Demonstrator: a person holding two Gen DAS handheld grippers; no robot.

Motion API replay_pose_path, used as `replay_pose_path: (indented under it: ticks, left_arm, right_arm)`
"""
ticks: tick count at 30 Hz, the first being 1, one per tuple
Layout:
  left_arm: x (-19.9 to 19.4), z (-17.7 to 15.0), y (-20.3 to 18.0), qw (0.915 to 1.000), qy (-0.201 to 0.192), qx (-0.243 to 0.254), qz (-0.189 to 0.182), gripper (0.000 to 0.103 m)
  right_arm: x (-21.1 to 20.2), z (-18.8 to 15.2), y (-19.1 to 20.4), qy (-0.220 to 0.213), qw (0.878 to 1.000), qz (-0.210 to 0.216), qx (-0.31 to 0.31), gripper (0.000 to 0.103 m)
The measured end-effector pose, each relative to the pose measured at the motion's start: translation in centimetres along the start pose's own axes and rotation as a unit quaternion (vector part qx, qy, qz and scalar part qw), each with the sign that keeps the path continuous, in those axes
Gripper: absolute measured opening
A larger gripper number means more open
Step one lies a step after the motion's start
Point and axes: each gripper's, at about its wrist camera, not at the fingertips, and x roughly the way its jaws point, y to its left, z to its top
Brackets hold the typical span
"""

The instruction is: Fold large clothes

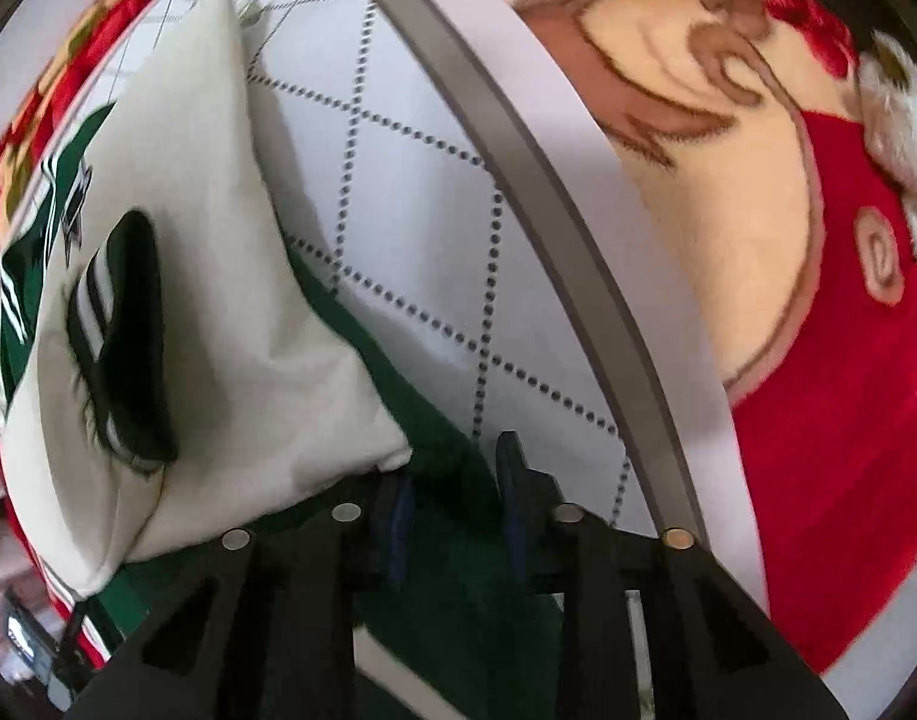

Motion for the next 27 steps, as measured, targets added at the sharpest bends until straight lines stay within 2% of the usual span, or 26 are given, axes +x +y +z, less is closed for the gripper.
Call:
replay_pose_path:
  ticks: [2, 3, 4, 6, 8, 11, 13, 17, 20, 23, 24, 27]
  left_arm:
    - [-1.4, -1.3, 1.6, 0.9999, -0.012, 0.001, 0.000, 0.103]
    - [-1.5, -1.8, 1.9, 0.9999, -0.014, 0.006, 0.000, 0.103]
    - [-1.4, -2.1, 2.0, 0.9998, -0.011, 0.014, 0.005, 0.103]
    - [-0.4, -2.2, 1.2, 0.9992, -0.008, 0.037, 0.010, 0.103]
    - [0.3, -1.5, -0.1, 0.9980, -0.021, 0.054, 0.027, 0.103]
    - [1.8, 0.7, -2.3, 0.9930, -0.048, 0.080, 0.073, 0.103]
    - [3.2, 2.0, -2.5, 0.9949, -0.034, 0.065, 0.069, 0.103]
    - [3.6, 4.0, -1.4, 0.9960, -0.046, 0.036, 0.068, 0.103]
    - [4.6, 5.8, -0.7, 0.9978, -0.023, 0.022, 0.058, 0.103]
    - [2.2, 4.7, -1.0, 0.9967, -0.032, 0.054, 0.052, 0.103]
    - [0.8, 3.4, -0.6, 0.9963, -0.037, 0.068, 0.037, 0.103]
    - [-2.4, -1.6, 0.3, 0.9935, -0.026, 0.111, -0.006, 0.103]
  right_arm:
    - [-1.2, -0.7, 0.8, 0.001, 1.000, 0.004, -0.016, 0.036]
    - [-1.6, -1.3, 1.1, -0.002, 1.000, 0.004, -0.022, 0.046]
    - [-1.9, -1.8, 1.4, -0.004, 1.000, 0.001, -0.031, 0.050]
    - [-2.3, -2.7, 2.0, -0.006, 0.999, -0.007, -0.047, 0.050]
    - [-2.0, -3.4, 3.0, -0.012, 0.997, -0.028, -0.069, 0.050]
    - [-0.9, -4.4, 3.8, -0.016, 0.995, -0.048, -0.087, 0.050]
    - [-0.3, -4.2, 4.6, -0.023, 0.993, -0.058, -0.102, 0.050]
    - [0.0, -3.1, 6.0, -0.040, 0.990, -0.041, -0.128, 0.050]
    - [0.6, -2.2, 7.4, -0.040, 0.989, -0.045, -0.137, 0.050]
    - [-0.2, -3.0, 8.9, -0.008, 0.993, -0.068, -0.100, 0.050]
    - [-0.9, -3.6, 8.9, 0.000, 0.994, -0.061, -0.093, 0.050]
    - [-3.5, -8.7, 10.0, 0.023, 0.993, -0.045, -0.105, 0.051]
